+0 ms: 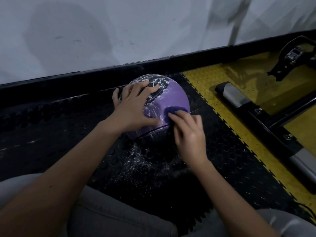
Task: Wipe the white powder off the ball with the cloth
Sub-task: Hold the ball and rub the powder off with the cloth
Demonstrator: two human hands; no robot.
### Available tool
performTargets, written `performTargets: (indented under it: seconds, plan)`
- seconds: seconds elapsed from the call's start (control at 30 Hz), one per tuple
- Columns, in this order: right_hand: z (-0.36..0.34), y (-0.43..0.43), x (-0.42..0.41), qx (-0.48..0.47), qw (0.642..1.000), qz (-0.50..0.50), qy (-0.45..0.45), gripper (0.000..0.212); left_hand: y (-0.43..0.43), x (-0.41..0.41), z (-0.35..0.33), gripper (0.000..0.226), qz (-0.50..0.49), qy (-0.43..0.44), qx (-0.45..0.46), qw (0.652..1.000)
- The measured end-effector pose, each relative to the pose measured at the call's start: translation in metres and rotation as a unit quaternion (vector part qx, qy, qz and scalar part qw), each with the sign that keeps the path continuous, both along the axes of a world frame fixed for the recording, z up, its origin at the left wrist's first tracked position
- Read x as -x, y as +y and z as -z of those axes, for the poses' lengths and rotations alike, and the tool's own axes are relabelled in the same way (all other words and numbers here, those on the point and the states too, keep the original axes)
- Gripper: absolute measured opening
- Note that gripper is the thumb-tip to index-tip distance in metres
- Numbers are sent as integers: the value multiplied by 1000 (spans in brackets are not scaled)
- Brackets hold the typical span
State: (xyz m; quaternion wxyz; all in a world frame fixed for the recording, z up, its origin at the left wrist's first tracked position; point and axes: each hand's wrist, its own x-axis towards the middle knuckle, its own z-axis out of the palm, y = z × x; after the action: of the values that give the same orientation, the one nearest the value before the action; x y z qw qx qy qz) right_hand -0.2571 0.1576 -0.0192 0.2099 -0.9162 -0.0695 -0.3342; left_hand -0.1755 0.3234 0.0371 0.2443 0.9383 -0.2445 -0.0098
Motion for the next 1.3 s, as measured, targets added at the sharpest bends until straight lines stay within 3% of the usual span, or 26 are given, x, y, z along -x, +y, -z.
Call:
performTargets:
  seconds: [0.13, 0.33, 0.53, 0.67, 0.77, 0.87, 1.03, 1.2, 1.3]
  plan:
    - [-1, -15, -4, -36, 997, 62, 11, 27, -3, 0, 0, 91, 6, 8, 13, 1000]
    - [-1, 9, 3, 42, 999, -20, -17, 29, 0, 1, 0, 93, -5, -5, -1, 1000]
    - [5, -24, -8, -95, 989, 103, 43, 27, -3, 1, -1, 95, 13, -5, -16, 1000]
    - [1, 5, 1, -127, 990, 57, 8, 25, -1, 1, -1, 107, 1, -4, -50, 999]
    - [4, 22, 13, -93, 995, -19, 4, 29, -1, -1, -1, 107, -8, -6, -43, 999]
    - [9, 12, 8, -117, 993, 9, 1, 28, -2, -2, -1, 106, -3, -2, -35, 999]
    - [14, 1, 1, -242, 966, 96, 2, 23, -4, -2, -1, 106, -3, -1, -26, 1000]
    - [17, 19, 11, -149, 989, 15, -17, 23, -1, -1, 0, 106, -12, -5, -22, 1000]
    - [18, 14, 8, -212, 976, 22, -29, 22, -2, 0, 0, 105, -5, -1, -14, 1000]
